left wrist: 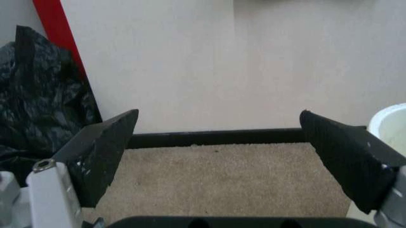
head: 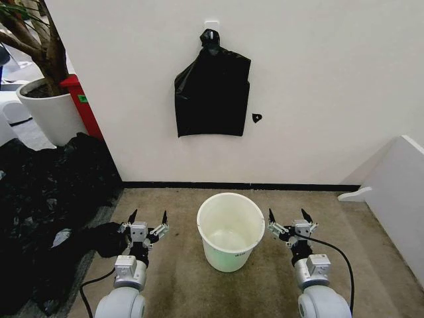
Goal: Place the garbage bag over the trash bin.
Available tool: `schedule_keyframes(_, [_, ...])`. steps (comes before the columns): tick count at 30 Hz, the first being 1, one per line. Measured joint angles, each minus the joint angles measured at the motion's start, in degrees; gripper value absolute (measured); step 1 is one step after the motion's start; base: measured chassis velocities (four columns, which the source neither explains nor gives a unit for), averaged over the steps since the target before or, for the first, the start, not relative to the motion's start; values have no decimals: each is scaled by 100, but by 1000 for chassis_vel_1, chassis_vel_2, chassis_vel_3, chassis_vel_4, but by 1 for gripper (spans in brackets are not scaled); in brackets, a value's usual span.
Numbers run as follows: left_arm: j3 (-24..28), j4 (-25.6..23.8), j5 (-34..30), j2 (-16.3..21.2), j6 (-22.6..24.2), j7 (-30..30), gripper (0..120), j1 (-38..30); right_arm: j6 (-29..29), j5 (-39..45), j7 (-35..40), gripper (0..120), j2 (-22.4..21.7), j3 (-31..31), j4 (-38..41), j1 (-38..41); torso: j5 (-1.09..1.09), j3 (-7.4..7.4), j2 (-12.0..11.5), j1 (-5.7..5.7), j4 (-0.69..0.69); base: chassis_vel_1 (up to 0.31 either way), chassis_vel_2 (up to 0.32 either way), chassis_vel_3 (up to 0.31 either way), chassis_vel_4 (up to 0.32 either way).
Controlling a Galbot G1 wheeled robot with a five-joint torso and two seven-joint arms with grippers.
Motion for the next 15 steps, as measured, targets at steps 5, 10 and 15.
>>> schedule_keyframes(5, [0, 0, 0, 0, 1, 0, 100, 0, 0, 0, 0, 100, 0, 0, 0, 0, 0, 0, 0, 0, 0, 0, 0, 0, 0])
schedule_keyframes(10, [0, 0, 0, 0, 0, 0, 100, 0, 0, 0, 0, 100, 0, 0, 0, 0, 0, 0, 0, 0, 0, 0, 0, 0, 0])
schedule_keyframes(15, [0, 0, 0, 0, 0, 0, 100, 0, 0, 0, 0, 100, 0, 0, 0, 0, 0, 0, 0, 0, 0, 0, 0, 0, 0])
